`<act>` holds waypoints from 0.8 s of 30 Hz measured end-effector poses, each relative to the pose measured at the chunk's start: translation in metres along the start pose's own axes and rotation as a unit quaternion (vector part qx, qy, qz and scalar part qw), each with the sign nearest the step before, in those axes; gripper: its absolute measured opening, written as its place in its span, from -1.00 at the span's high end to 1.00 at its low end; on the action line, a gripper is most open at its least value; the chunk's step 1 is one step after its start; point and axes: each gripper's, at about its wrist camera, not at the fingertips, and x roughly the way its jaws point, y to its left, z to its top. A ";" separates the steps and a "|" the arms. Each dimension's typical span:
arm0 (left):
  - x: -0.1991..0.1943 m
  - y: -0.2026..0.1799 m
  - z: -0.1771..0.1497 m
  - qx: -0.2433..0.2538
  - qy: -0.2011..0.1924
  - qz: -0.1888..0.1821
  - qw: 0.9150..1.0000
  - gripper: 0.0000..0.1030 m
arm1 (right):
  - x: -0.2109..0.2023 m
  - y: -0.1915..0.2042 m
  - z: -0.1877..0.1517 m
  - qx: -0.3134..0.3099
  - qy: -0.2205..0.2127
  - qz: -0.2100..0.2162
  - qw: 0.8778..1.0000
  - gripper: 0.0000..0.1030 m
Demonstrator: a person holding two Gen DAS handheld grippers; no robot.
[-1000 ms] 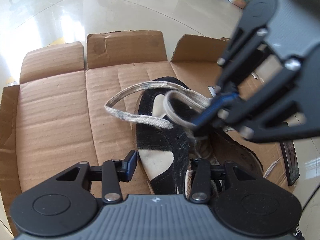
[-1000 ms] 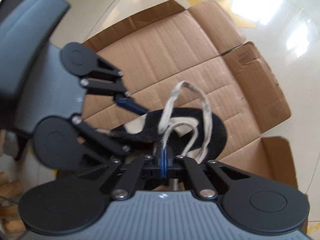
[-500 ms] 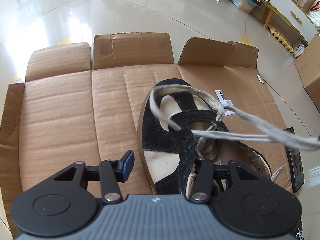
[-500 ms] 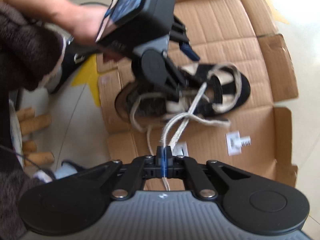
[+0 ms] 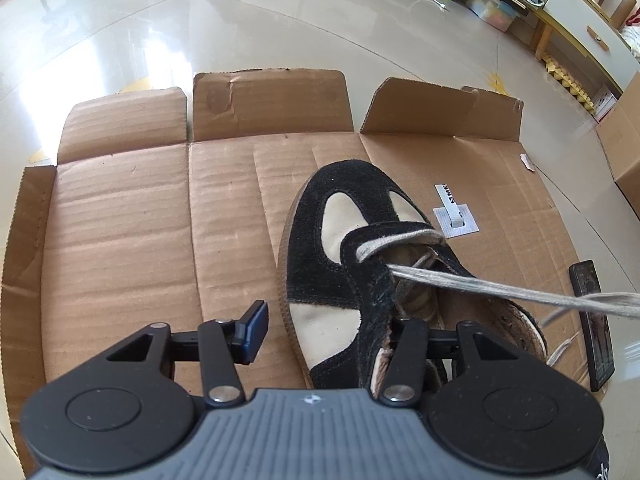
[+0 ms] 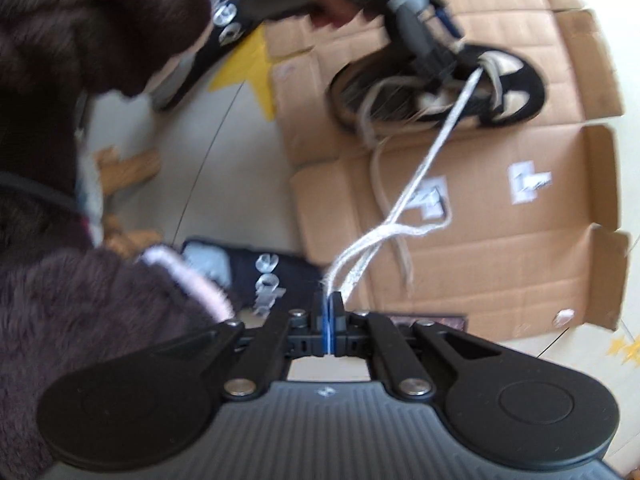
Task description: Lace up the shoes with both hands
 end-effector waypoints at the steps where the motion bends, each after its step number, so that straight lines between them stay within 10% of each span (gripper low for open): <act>1: 0.000 0.000 0.000 -0.001 0.000 0.000 1.000 0.01 | 0.000 0.000 -0.002 0.008 0.000 0.010 1.000 0.98; 12: -0.013 0.012 0.007 -0.018 0.054 -0.054 0.997 0.29 | 0.004 -0.026 0.005 0.095 -0.102 0.013 0.990 0.67; 24: -0.016 0.020 -0.001 -0.083 0.074 -0.085 0.990 0.32 | 0.046 -0.100 -0.007 0.233 -0.204 -0.001 0.951 0.41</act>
